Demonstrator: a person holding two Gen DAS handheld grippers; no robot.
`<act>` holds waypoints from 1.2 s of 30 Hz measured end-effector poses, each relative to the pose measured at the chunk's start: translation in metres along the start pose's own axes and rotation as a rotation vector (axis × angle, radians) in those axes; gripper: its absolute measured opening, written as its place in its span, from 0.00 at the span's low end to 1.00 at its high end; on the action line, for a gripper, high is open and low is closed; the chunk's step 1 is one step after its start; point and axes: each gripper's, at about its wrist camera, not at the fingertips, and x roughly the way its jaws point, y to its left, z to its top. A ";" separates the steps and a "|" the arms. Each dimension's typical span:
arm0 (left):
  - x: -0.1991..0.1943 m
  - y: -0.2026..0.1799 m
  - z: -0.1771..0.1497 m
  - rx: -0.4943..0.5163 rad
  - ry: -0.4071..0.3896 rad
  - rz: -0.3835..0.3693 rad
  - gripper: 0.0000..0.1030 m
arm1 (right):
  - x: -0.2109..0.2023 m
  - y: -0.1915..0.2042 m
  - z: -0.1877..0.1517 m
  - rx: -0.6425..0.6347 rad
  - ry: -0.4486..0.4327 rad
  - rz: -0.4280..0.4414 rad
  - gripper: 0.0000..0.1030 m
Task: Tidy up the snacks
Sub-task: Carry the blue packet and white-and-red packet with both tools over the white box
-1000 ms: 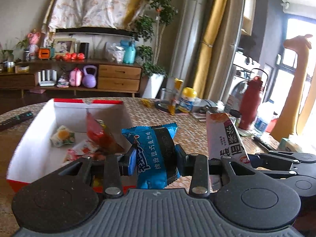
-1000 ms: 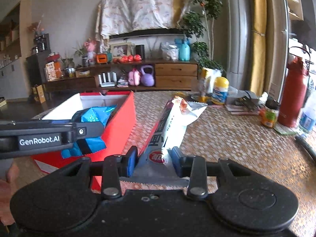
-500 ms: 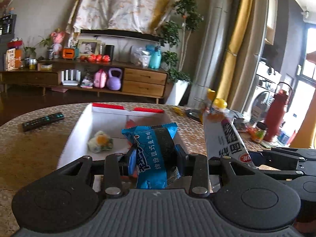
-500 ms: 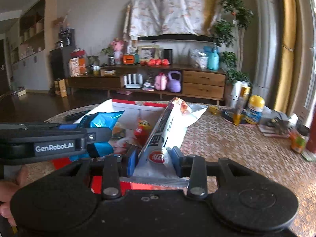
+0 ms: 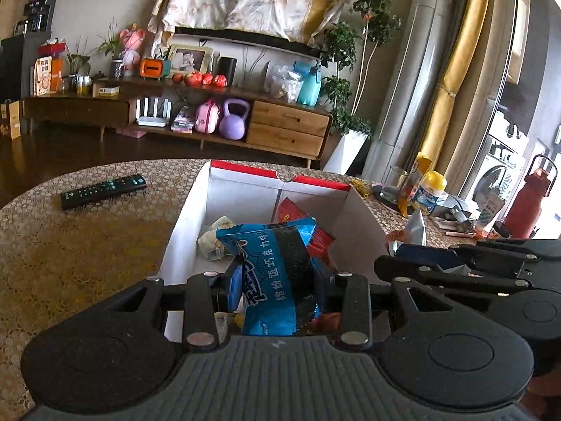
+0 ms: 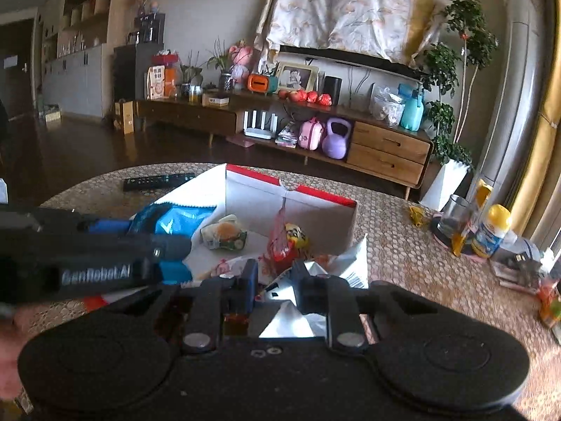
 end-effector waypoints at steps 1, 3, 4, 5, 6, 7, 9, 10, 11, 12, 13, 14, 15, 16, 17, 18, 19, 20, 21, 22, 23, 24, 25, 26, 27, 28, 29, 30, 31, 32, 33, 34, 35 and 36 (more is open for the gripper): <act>0.001 0.000 0.000 -0.001 0.000 -0.001 0.37 | 0.004 0.000 0.001 -0.001 0.010 0.000 0.17; 0.003 0.000 0.001 -0.002 0.002 -0.001 0.37 | 0.006 -0.001 -0.002 0.004 0.018 0.009 0.15; 0.003 0.001 0.001 -0.001 0.001 -0.001 0.37 | 0.006 -0.002 -0.005 0.006 0.020 0.013 0.15; 0.003 0.001 0.001 -0.001 0.001 -0.002 0.37 | 0.006 -0.002 -0.006 0.010 0.020 0.014 0.14; 0.004 0.001 0.001 -0.001 0.002 -0.003 0.37 | 0.005 -0.003 -0.008 0.011 0.018 0.015 0.13; 0.005 0.002 0.001 -0.002 0.003 -0.003 0.37 | 0.004 -0.003 -0.008 0.006 0.016 0.015 0.12; 0.005 0.002 0.001 -0.002 0.002 -0.003 0.37 | 0.004 0.000 -0.010 -0.002 0.013 0.017 0.10; 0.005 0.002 0.001 -0.003 0.003 -0.004 0.37 | 0.005 0.000 -0.010 -0.002 0.014 0.019 0.10; 0.005 0.002 0.001 -0.002 0.005 -0.005 0.37 | 0.004 0.000 -0.011 -0.003 0.012 0.020 0.09; 0.005 0.002 0.001 -0.001 0.007 -0.008 0.37 | 0.002 0.001 -0.012 -0.004 0.009 0.022 0.08; 0.006 0.002 0.000 0.000 0.007 -0.009 0.37 | 0.001 0.001 -0.013 -0.004 0.005 0.022 0.08; 0.006 0.002 0.000 0.001 0.006 -0.008 0.37 | -0.001 0.001 -0.014 0.000 0.003 0.021 0.08; 0.006 0.002 0.000 0.001 0.005 -0.009 0.37 | -0.001 0.000 -0.014 0.001 0.005 0.024 0.07; 0.007 0.003 0.000 0.001 0.007 -0.010 0.37 | -0.002 0.000 -0.015 -0.002 0.007 0.028 0.07; 0.007 0.003 0.000 0.000 0.008 -0.009 0.37 | -0.002 0.001 -0.015 -0.003 0.007 0.029 0.07; 0.006 0.004 0.000 -0.001 0.006 -0.007 0.37 | 0.001 0.002 -0.013 -0.006 0.009 0.030 0.06; 0.006 0.005 0.000 -0.004 0.003 -0.005 0.37 | 0.002 0.003 -0.010 -0.011 0.009 0.034 0.05; 0.006 0.006 0.001 -0.006 0.004 -0.004 0.37 | 0.004 0.005 -0.007 -0.019 0.005 0.034 0.05; 0.005 0.007 0.001 -0.007 0.003 -0.002 0.37 | 0.006 0.007 -0.005 -0.026 0.003 0.037 0.04; 0.004 0.008 0.001 -0.009 0.000 0.000 0.37 | 0.008 0.008 -0.003 -0.031 0.005 0.043 0.04; 0.004 0.009 0.001 -0.010 -0.003 0.001 0.37 | 0.012 0.010 -0.001 -0.040 0.007 0.051 0.04; 0.004 0.009 0.001 -0.010 -0.002 0.002 0.37 | 0.016 0.012 0.001 -0.049 0.011 0.051 0.04; 0.004 0.009 0.001 -0.011 -0.003 0.004 0.37 | 0.018 0.013 0.000 -0.053 0.016 0.053 0.04; 0.004 0.010 0.001 -0.012 -0.001 0.005 0.37 | 0.021 0.014 0.002 -0.054 0.020 0.063 0.04; 0.005 0.011 0.001 -0.013 0.000 0.005 0.37 | 0.023 0.015 0.002 -0.057 0.021 0.069 0.04; 0.006 0.011 0.001 -0.013 0.001 0.007 0.37 | 0.024 0.016 0.004 -0.066 0.018 0.067 0.04; 0.007 0.012 0.001 -0.012 0.002 0.009 0.37 | 0.026 0.017 0.006 -0.073 0.017 0.066 0.04; 0.008 0.013 0.001 -0.013 0.004 0.012 0.37 | 0.027 0.017 0.008 -0.072 0.018 0.067 0.04; 0.009 0.014 0.001 -0.015 0.006 0.014 0.37 | 0.029 0.017 0.011 -0.072 0.016 0.069 0.04; 0.010 0.015 0.001 -0.016 0.009 0.017 0.37 | 0.029 0.018 0.014 -0.078 0.012 0.068 0.04; 0.010 0.016 0.001 -0.018 0.008 0.018 0.37 | 0.030 0.018 0.016 -0.084 0.007 0.067 0.04; 0.009 0.018 0.002 -0.022 0.005 0.016 0.37 | 0.031 0.019 0.020 -0.092 0.001 0.066 0.04; 0.009 0.018 0.002 -0.023 0.007 0.013 0.37 | 0.032 0.019 0.023 -0.096 -0.004 0.066 0.04; 0.010 0.019 0.002 -0.023 0.010 0.013 0.37 | 0.033 0.018 0.026 -0.095 -0.009 0.068 0.04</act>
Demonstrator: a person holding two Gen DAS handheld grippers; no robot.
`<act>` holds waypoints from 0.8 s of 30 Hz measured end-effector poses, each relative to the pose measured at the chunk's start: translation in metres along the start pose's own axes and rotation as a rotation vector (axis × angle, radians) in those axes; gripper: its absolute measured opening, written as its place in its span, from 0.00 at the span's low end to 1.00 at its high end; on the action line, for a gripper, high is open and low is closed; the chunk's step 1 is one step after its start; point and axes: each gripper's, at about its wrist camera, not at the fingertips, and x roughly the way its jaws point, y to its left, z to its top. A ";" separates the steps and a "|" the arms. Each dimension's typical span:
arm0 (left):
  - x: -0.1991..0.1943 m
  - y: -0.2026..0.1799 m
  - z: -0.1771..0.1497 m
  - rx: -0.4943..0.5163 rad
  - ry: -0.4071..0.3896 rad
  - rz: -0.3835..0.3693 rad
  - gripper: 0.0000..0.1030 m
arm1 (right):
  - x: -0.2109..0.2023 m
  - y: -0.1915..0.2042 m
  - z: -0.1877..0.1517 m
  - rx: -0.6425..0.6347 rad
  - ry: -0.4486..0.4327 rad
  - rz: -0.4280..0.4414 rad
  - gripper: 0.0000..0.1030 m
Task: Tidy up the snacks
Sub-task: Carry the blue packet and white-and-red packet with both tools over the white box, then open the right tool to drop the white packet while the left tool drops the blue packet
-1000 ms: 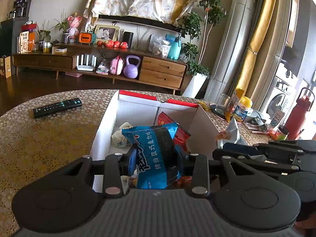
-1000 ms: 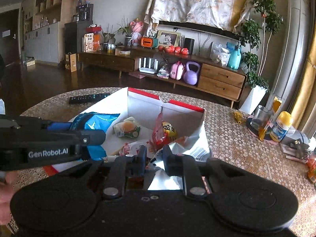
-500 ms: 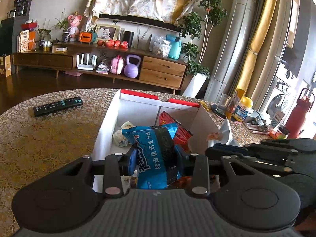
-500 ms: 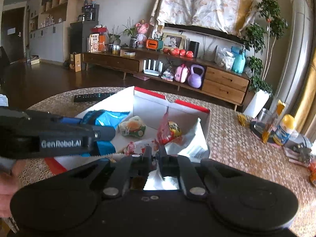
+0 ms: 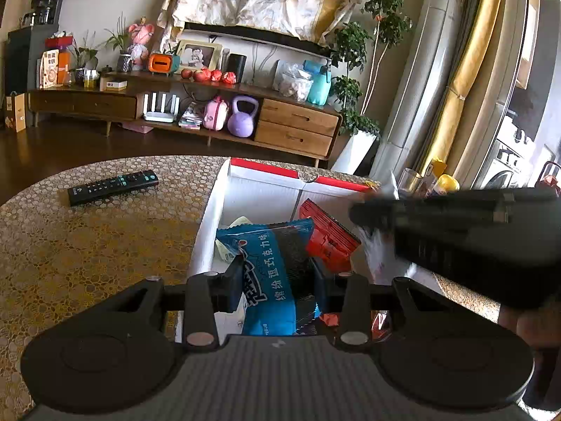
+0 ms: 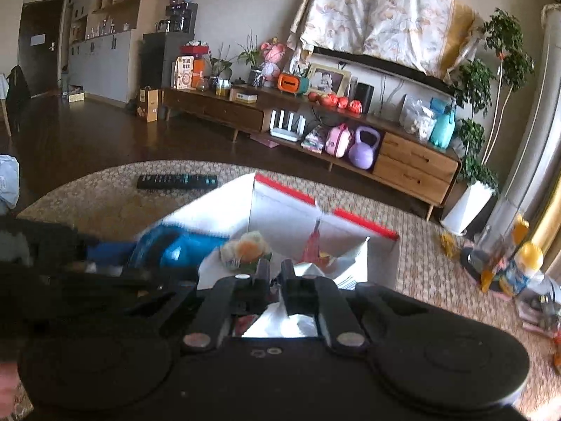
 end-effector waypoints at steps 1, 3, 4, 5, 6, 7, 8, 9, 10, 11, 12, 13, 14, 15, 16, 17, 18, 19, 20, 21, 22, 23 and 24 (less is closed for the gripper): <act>0.000 0.002 0.000 0.000 0.002 0.000 0.37 | 0.000 -0.002 0.005 0.001 -0.007 0.010 0.04; 0.000 0.004 -0.001 -0.002 0.006 -0.006 0.37 | 0.001 -0.004 0.013 0.005 -0.023 0.050 0.04; 0.001 0.004 -0.001 0.001 0.012 -0.009 0.37 | 0.003 -0.006 0.016 0.007 -0.025 0.063 0.04; 0.002 0.004 -0.002 0.007 0.020 -0.014 0.37 | 0.005 -0.009 0.020 0.012 -0.027 0.078 0.04; 0.004 0.003 -0.002 0.013 0.027 -0.018 0.37 | 0.008 -0.012 0.024 0.023 -0.029 0.097 0.04; 0.006 0.003 -0.002 0.018 0.035 -0.022 0.37 | 0.012 -0.016 0.027 0.032 -0.028 0.112 0.04; 0.008 0.001 -0.002 0.026 0.050 -0.027 0.37 | 0.017 -0.020 0.031 0.045 -0.023 0.130 0.04; 0.011 0.000 -0.003 0.036 0.062 -0.032 0.37 | 0.022 -0.024 0.035 0.058 -0.015 0.150 0.04; 0.014 -0.002 -0.003 0.047 0.072 -0.036 0.37 | 0.027 -0.026 0.037 0.066 -0.006 0.165 0.04; 0.017 -0.003 -0.003 0.057 0.089 -0.038 0.37 | 0.034 -0.029 0.040 0.077 0.008 0.186 0.04; 0.020 -0.004 -0.004 0.063 0.102 -0.037 0.37 | 0.039 -0.030 0.042 0.085 0.017 0.201 0.04; 0.022 -0.005 -0.004 0.070 0.107 -0.036 0.37 | 0.046 -0.032 0.045 0.093 0.033 0.220 0.04; 0.025 -0.006 -0.004 0.079 0.116 -0.032 0.37 | 0.052 -0.032 0.046 0.101 0.047 0.232 0.04; 0.027 -0.007 -0.004 0.088 0.127 -0.028 0.37 | 0.057 -0.033 0.046 0.110 0.061 0.244 0.04; 0.030 -0.008 -0.004 0.095 0.139 -0.029 0.37 | 0.062 -0.033 0.047 0.115 0.076 0.254 0.04; 0.033 -0.008 -0.004 0.101 0.150 -0.029 0.37 | 0.068 -0.033 0.047 0.121 0.092 0.264 0.04; 0.036 -0.009 -0.005 0.106 0.159 -0.028 0.37 | 0.072 -0.033 0.046 0.125 0.103 0.267 0.04; 0.038 -0.009 -0.005 0.111 0.168 -0.027 0.37 | 0.077 -0.032 0.046 0.125 0.116 0.266 0.04; 0.041 -0.010 -0.006 0.118 0.176 -0.026 0.37 | 0.081 -0.032 0.046 0.128 0.129 0.266 0.04; 0.044 -0.011 -0.007 0.128 0.185 -0.022 0.37 | 0.085 -0.032 0.045 0.137 0.141 0.268 0.04; 0.046 -0.013 -0.008 0.140 0.194 -0.019 0.37 | 0.088 -0.032 0.044 0.141 0.151 0.267 0.04; 0.049 -0.014 -0.009 0.144 0.202 -0.019 0.37 | 0.091 -0.031 0.043 0.143 0.163 0.266 0.04; 0.050 -0.013 -0.010 0.144 0.211 -0.022 0.37 | 0.093 -0.031 0.042 0.145 0.171 0.266 0.04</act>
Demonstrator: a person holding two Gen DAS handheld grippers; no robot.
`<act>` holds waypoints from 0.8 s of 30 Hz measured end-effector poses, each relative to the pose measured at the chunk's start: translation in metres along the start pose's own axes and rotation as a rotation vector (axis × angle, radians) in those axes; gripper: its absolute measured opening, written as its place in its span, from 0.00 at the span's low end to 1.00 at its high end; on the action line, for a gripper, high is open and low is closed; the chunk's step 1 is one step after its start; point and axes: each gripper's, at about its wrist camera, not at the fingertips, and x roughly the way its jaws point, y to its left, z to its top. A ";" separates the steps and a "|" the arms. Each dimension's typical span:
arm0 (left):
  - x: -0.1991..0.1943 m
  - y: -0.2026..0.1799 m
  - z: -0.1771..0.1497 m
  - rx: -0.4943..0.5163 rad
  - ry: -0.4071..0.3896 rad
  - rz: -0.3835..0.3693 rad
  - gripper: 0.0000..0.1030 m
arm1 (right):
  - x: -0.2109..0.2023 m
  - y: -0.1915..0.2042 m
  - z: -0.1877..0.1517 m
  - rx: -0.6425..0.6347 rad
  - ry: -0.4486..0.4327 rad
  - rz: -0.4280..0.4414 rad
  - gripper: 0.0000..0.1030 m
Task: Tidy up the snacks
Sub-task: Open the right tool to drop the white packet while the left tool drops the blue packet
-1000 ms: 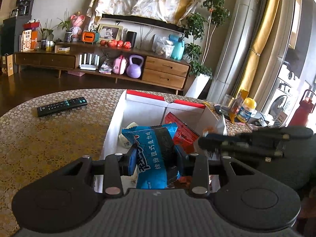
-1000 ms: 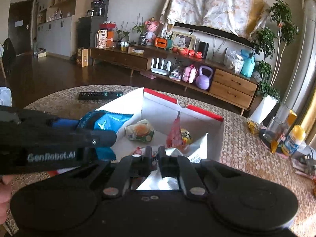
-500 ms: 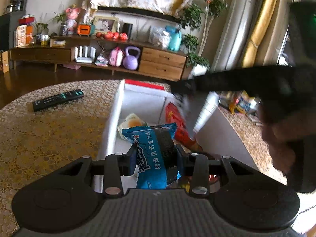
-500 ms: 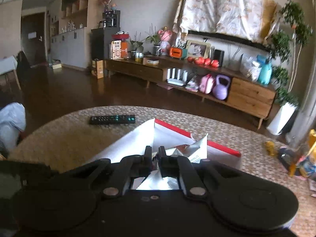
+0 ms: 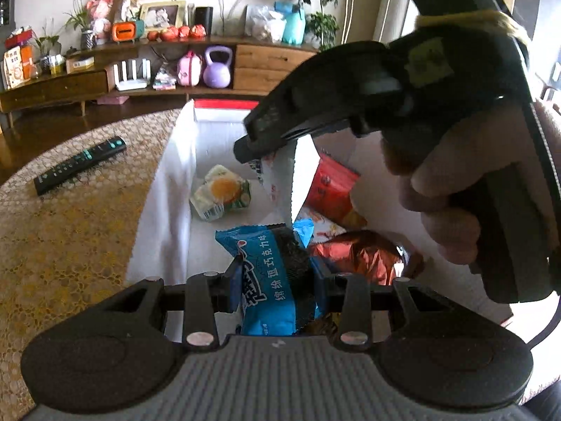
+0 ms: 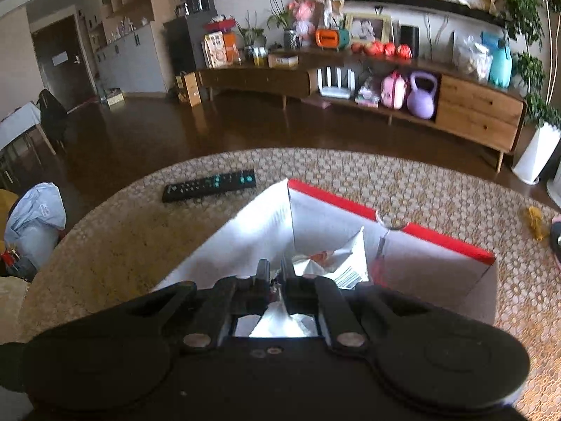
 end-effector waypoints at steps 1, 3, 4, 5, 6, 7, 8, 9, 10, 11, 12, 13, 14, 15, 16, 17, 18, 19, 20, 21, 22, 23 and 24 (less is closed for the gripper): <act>0.003 -0.001 -0.001 0.006 0.010 0.000 0.37 | 0.003 0.000 -0.002 -0.002 0.010 -0.002 0.04; 0.006 -0.004 -0.002 0.017 0.024 0.009 0.37 | 0.008 0.000 -0.005 -0.007 0.025 -0.008 0.04; 0.006 -0.005 -0.003 0.019 0.027 0.016 0.38 | 0.011 0.001 -0.006 -0.011 0.034 -0.013 0.04; 0.007 -0.005 -0.003 0.015 0.030 0.016 0.38 | 0.014 0.002 -0.008 -0.019 0.044 -0.020 0.05; 0.008 -0.005 -0.003 0.010 0.033 0.014 0.39 | 0.018 0.002 -0.007 -0.026 0.051 -0.024 0.05; 0.009 -0.005 -0.004 0.012 0.041 0.012 0.39 | 0.020 0.003 -0.009 -0.031 0.062 -0.028 0.07; 0.010 -0.006 -0.004 0.016 0.043 0.014 0.39 | 0.022 0.004 -0.010 -0.036 0.068 -0.036 0.08; 0.010 -0.006 -0.004 0.014 0.043 0.016 0.39 | 0.022 0.005 -0.011 -0.046 0.071 -0.039 0.09; 0.010 -0.007 -0.004 0.012 0.044 0.019 0.39 | 0.023 0.006 -0.012 -0.051 0.077 -0.039 0.09; 0.011 -0.007 -0.004 0.009 0.042 0.022 0.40 | 0.024 0.006 -0.013 -0.052 0.081 -0.044 0.10; 0.011 -0.007 -0.003 0.005 0.042 0.026 0.42 | 0.023 0.007 -0.014 -0.054 0.079 -0.047 0.13; 0.011 -0.007 -0.003 0.002 0.043 0.026 0.43 | 0.022 0.006 -0.014 -0.054 0.077 -0.050 0.15; 0.011 -0.007 -0.002 -0.003 0.042 0.023 0.47 | 0.020 0.006 -0.015 -0.051 0.076 -0.057 0.17; 0.010 -0.008 -0.001 -0.007 0.040 0.020 0.53 | 0.018 0.005 -0.016 -0.050 0.075 -0.064 0.18; 0.008 -0.009 0.000 -0.009 0.031 0.018 0.57 | 0.017 0.004 -0.016 -0.048 0.074 -0.065 0.19; 0.005 -0.010 0.000 -0.009 0.022 0.012 0.63 | 0.014 0.004 -0.017 -0.047 0.071 -0.065 0.25; 0.003 -0.011 0.002 -0.009 0.013 0.011 0.66 | 0.012 0.005 -0.017 -0.050 0.067 -0.073 0.35; 0.000 -0.013 0.003 -0.009 0.005 0.013 0.67 | 0.009 0.006 -0.017 -0.051 0.059 -0.079 0.36; -0.003 -0.015 0.004 -0.009 -0.002 0.019 0.69 | 0.004 0.007 -0.018 -0.050 0.047 -0.078 0.36; -0.005 -0.016 0.004 -0.008 -0.008 0.021 0.72 | -0.002 0.007 -0.018 -0.044 0.032 -0.071 0.38; -0.009 -0.017 0.005 -0.006 -0.020 0.022 0.74 | -0.007 0.006 -0.017 -0.034 0.018 -0.069 0.39; -0.013 -0.018 0.006 -0.007 -0.032 0.028 0.81 | -0.014 0.006 -0.016 -0.026 0.001 -0.072 0.41; -0.017 -0.019 0.008 -0.009 -0.044 0.033 0.85 | -0.021 0.006 -0.015 -0.023 -0.017 -0.073 0.42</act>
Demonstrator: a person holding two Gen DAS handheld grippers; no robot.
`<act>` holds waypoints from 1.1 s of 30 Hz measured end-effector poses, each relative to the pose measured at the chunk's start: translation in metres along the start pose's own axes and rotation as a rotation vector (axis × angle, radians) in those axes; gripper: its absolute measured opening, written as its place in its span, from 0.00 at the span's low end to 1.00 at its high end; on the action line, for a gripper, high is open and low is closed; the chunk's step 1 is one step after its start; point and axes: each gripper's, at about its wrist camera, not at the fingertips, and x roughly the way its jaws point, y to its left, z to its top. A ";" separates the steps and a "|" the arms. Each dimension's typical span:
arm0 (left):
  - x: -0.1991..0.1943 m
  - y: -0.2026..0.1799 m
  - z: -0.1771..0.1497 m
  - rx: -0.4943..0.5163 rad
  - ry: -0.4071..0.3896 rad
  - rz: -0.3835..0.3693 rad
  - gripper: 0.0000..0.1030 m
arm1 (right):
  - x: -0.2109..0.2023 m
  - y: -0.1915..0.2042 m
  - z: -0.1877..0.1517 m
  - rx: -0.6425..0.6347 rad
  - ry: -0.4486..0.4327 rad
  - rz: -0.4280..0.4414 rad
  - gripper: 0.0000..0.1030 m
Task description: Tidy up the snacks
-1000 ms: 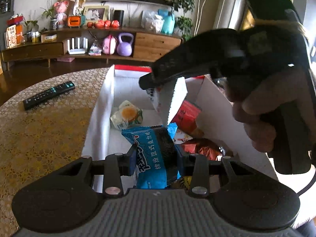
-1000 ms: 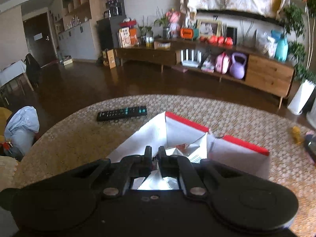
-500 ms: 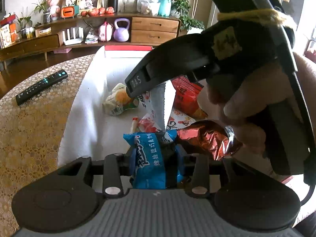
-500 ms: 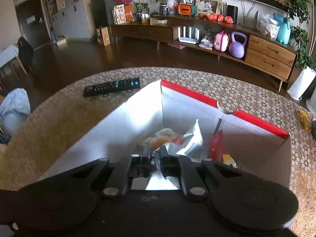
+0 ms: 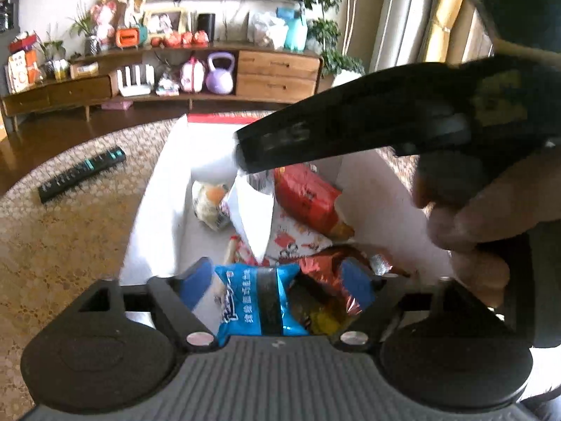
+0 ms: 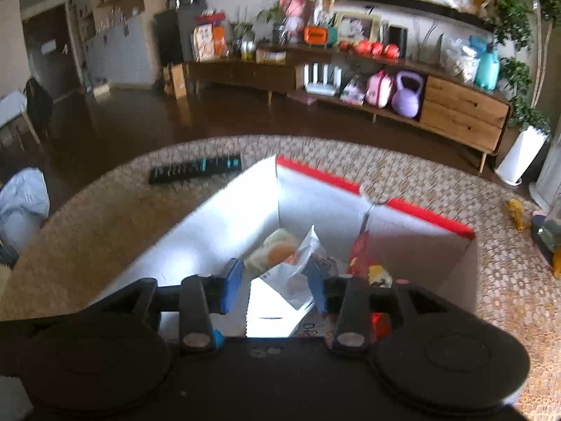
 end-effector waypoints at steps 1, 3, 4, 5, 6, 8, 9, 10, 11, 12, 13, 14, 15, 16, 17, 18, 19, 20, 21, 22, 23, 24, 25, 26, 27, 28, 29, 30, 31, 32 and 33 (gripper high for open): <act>-0.004 -0.001 0.002 -0.005 -0.011 0.005 0.86 | -0.006 -0.001 0.001 0.003 -0.015 -0.001 0.43; -0.013 -0.002 0.004 -0.020 -0.032 0.007 0.91 | -0.022 -0.002 0.003 0.016 -0.055 -0.013 0.47; -0.017 -0.002 0.005 -0.029 -0.040 0.005 0.94 | -0.029 -0.004 0.005 0.025 -0.071 -0.017 0.48; -0.021 -0.003 0.005 -0.036 -0.048 0.008 0.98 | -0.037 -0.005 0.004 0.036 -0.091 -0.023 0.49; -0.024 -0.004 0.006 -0.037 -0.059 0.015 0.99 | -0.044 -0.006 0.005 0.045 -0.107 -0.029 0.52; -0.032 -0.007 0.005 -0.034 -0.086 0.031 0.99 | -0.063 -0.010 0.001 0.075 -0.149 -0.047 0.57; -0.037 -0.009 0.005 -0.034 -0.094 0.037 1.00 | -0.072 -0.011 -0.001 0.087 -0.168 -0.055 0.58; -0.040 -0.010 0.004 -0.036 -0.101 0.040 1.00 | -0.081 -0.013 -0.004 0.096 -0.186 -0.061 0.59; -0.044 -0.012 0.003 -0.037 -0.109 0.043 1.00 | -0.090 -0.013 -0.009 0.106 -0.202 -0.065 0.62; -0.048 -0.014 0.002 -0.035 -0.118 0.049 1.00 | -0.098 -0.014 -0.014 0.118 -0.216 -0.073 0.66; -0.051 -0.015 0.001 -0.035 -0.126 0.056 1.00 | -0.106 -0.015 -0.019 0.128 -0.232 -0.083 0.68; -0.054 -0.016 0.001 -0.036 -0.133 0.063 1.00 | -0.115 -0.016 -0.026 0.140 -0.250 -0.094 0.72; -0.057 -0.018 -0.001 -0.038 -0.138 0.068 1.00 | -0.122 -0.017 -0.030 0.150 -0.262 -0.102 0.78; -0.060 -0.019 -0.003 -0.041 -0.144 0.073 1.00 | -0.130 -0.018 -0.038 0.165 -0.275 -0.118 0.81; -0.064 -0.020 -0.004 -0.046 -0.150 0.080 1.00 | -0.136 -0.019 -0.044 0.179 -0.285 -0.137 0.83; -0.066 -0.021 -0.006 -0.048 -0.154 0.088 1.00 | -0.143 -0.020 -0.051 0.191 -0.297 -0.153 0.85; -0.068 -0.022 -0.007 -0.048 -0.156 0.093 1.00 | -0.146 -0.020 -0.057 0.200 -0.305 -0.164 0.89; -0.070 -0.024 -0.009 -0.045 -0.158 0.099 1.00 | -0.151 -0.021 -0.063 0.209 -0.311 -0.173 0.92; -0.072 -0.025 -0.012 -0.043 -0.161 0.102 1.00 | -0.155 -0.022 -0.070 0.222 -0.316 -0.188 0.95; -0.074 -0.027 -0.014 -0.042 -0.163 0.106 1.00 | -0.158 -0.021 -0.075 0.232 -0.316 -0.201 0.96; -0.076 -0.027 -0.017 -0.045 -0.165 0.109 1.00 | -0.162 -0.022 -0.083 0.242 -0.318 -0.214 0.97; -0.078 -0.028 -0.019 -0.051 -0.168 0.111 1.00 | -0.162 -0.022 -0.088 0.248 -0.318 -0.223 0.99; -0.081 -0.029 -0.022 -0.056 -0.170 0.113 1.00 | -0.164 -0.022 -0.094 0.253 -0.314 -0.230 0.99; -0.083 -0.030 -0.024 -0.060 -0.171 0.115 1.00 | -0.165 -0.022 -0.100 0.254 -0.310 -0.238 1.00; -0.084 -0.032 -0.026 -0.062 -0.170 0.116 1.00 | -0.165 -0.022 -0.105 0.257 -0.306 -0.245 1.00; -0.086 -0.033 -0.027 -0.061 -0.170 0.114 1.00 | -0.166 -0.020 -0.110 0.260 -0.302 -0.249 1.00; -0.087 -0.034 -0.029 -0.059 -0.171 0.113 1.00 | -0.167 -0.020 -0.116 0.267 -0.298 -0.254 1.00; -0.088 -0.035 -0.029 -0.060 -0.172 0.115 1.00 | -0.167 -0.020 -0.121 0.275 -0.291 -0.261 1.00; -0.090 -0.036 -0.030 -0.060 -0.174 0.119 1.00 | -0.168 -0.020 -0.125 0.283 -0.286 -0.266 1.00; -0.091 -0.037 -0.030 -0.059 -0.178 0.123 1.00 | -0.169 -0.020 -0.128 0.292 -0.285 -0.267 1.00; -0.092 -0.038 -0.031 -0.055 -0.180 0.125 1.00 | -0.172 -0.019 -0.132 0.298 -0.284 -0.266 1.00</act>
